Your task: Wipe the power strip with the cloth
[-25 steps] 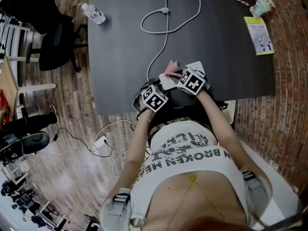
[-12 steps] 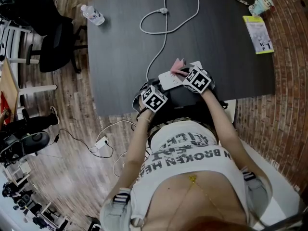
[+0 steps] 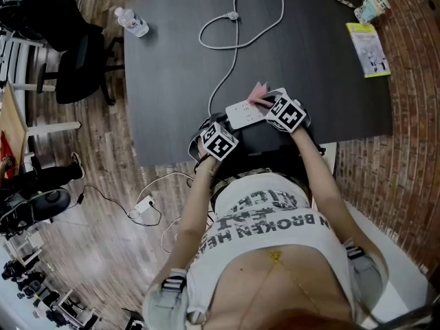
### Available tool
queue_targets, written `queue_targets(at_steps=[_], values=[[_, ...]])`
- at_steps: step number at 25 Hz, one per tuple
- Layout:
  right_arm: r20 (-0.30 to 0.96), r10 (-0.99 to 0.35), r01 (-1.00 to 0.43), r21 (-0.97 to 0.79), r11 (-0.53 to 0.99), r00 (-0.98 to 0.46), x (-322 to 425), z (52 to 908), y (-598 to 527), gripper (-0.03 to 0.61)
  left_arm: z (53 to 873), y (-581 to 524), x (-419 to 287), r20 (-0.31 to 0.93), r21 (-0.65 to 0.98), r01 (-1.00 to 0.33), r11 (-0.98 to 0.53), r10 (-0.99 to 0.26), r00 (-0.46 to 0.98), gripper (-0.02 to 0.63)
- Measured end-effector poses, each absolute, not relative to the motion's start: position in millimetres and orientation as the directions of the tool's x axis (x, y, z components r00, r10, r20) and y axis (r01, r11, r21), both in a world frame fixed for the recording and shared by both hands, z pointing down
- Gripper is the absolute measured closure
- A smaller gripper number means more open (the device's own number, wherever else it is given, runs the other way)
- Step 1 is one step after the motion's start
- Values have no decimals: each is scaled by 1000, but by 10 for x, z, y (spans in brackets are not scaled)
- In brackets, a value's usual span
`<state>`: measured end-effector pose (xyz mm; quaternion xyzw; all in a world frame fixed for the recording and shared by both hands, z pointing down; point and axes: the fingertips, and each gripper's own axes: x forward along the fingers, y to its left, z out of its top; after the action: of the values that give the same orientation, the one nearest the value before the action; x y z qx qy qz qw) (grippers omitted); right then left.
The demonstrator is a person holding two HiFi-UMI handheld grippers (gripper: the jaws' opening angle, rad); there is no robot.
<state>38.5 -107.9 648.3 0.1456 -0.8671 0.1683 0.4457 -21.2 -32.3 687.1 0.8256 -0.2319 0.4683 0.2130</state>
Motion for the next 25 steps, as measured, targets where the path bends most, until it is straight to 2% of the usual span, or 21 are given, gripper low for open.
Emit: queue_targets(at_steps=[25], values=[[849,-179,-518,-125,846,-497,980,6494,-1281,561,6890,-325,-216,873,133,-582,-802,-184,453,350]])
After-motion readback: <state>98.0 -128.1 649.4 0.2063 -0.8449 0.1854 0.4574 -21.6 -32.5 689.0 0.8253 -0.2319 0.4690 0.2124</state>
